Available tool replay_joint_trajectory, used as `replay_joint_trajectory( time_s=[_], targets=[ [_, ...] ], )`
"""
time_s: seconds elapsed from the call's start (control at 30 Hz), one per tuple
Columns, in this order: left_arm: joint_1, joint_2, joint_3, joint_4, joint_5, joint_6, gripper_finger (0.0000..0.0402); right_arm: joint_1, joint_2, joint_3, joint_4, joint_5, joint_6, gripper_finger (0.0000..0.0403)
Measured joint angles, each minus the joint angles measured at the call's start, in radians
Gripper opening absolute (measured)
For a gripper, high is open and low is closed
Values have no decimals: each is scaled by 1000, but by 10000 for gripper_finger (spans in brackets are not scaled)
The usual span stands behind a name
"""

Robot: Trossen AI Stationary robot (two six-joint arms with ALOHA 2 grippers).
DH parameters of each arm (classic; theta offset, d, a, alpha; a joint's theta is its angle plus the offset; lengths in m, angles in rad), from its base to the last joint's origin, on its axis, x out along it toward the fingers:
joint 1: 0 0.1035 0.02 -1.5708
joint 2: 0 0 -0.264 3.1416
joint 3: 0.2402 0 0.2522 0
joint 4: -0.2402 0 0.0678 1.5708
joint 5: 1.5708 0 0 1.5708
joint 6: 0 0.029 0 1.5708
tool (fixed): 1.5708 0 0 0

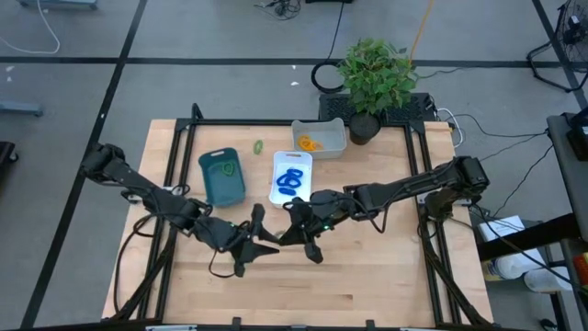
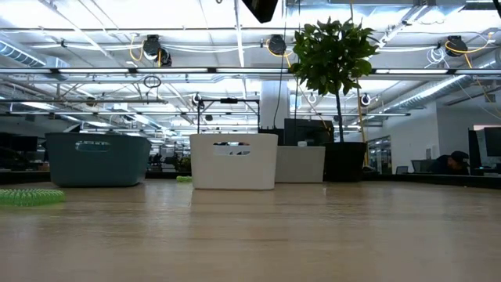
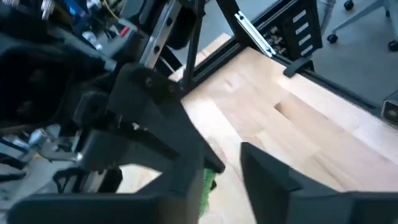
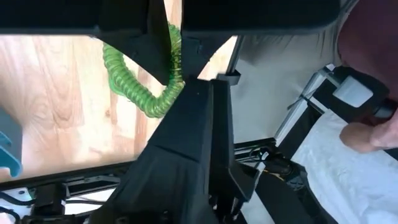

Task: Sort spring keychains
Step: Put the green spring keychain into the blue bin

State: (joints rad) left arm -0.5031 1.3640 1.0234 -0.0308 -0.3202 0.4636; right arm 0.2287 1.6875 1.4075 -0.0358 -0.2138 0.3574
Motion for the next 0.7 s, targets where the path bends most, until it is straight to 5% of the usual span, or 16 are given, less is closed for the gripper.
replay_joint_trajectory(
  time_s=[0.2, 0.37, 0.5, 0.7],
  targets=[
    [-3, -2, 5, -35, -18, -66, 33, 8, 0, 0, -6, -10, -2, 0],
    [-3, -1, 5, -51, -18, -82, 7, 14, 0, -1, -9, -42, 8, 0],
    [-11, -4, 4, -49, -19, -80, 35, 15, 0, -1, -6, -49, 23, 0],
    [-16, -5, 3, -51, -22, -73, 131, 23, 0, -1, -3, -55, 23, 0]
  ],
)
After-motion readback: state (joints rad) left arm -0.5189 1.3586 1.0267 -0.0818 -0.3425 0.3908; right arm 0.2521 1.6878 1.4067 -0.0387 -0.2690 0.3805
